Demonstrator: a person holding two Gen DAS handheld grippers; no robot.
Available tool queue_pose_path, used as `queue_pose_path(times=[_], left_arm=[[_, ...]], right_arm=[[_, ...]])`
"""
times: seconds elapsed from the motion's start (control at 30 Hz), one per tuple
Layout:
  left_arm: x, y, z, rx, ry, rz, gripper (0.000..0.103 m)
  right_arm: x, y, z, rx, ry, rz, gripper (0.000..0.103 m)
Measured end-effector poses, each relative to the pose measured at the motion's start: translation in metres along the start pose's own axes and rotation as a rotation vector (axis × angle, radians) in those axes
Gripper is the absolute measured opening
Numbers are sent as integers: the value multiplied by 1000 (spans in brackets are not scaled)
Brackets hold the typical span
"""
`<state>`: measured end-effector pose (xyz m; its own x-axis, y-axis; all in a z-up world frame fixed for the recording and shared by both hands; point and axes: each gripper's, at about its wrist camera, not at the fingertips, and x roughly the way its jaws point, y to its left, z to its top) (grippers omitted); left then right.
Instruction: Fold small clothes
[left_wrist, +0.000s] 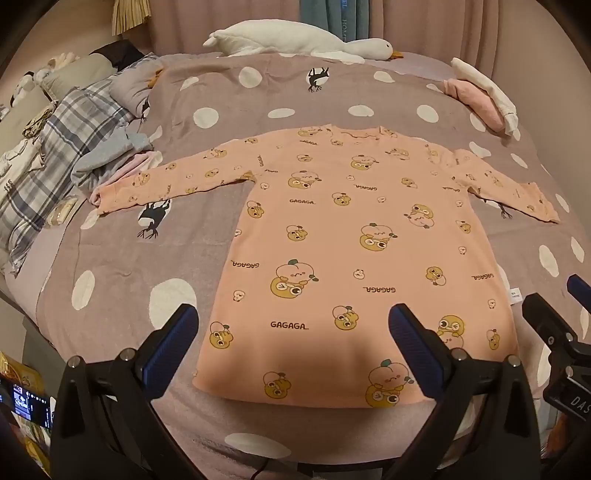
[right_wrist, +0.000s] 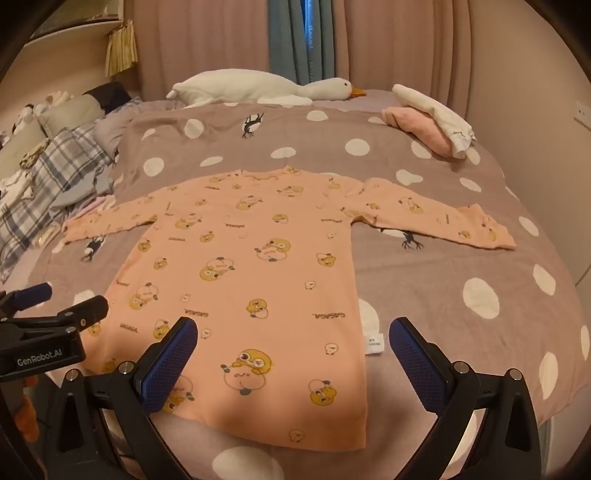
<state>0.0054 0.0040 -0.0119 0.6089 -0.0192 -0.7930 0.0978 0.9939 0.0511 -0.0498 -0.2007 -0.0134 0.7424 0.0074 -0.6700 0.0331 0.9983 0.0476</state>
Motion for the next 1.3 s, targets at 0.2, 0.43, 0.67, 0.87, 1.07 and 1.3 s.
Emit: queue_pose_path(times=[0.2, 0.43, 0.67, 0.87, 1.07, 1.3], left_arm=[[-1, -4, 1, 8, -3, -7, 103], [-3, -8, 1, 18, -11, -13, 103], [-4, -9, 1, 20, -15, -16, 103], [-5, -9, 2, 20, -18, -17, 103], [-7, -11, 3, 23, -21, -20, 103], [-8, -12, 4, 23, -23, -20, 103]], right_arm=[[0, -1, -1, 0, -1, 0, 103], [-1, -5, 0, 4, -4, -1, 103], [-1, -5, -1, 5, -5, -1, 103], [-1, -4, -1, 3, -6, -2, 103], [-1, -4, -1, 3, -7, -2, 103], [-2, -4, -1, 3, -9, -3, 103]])
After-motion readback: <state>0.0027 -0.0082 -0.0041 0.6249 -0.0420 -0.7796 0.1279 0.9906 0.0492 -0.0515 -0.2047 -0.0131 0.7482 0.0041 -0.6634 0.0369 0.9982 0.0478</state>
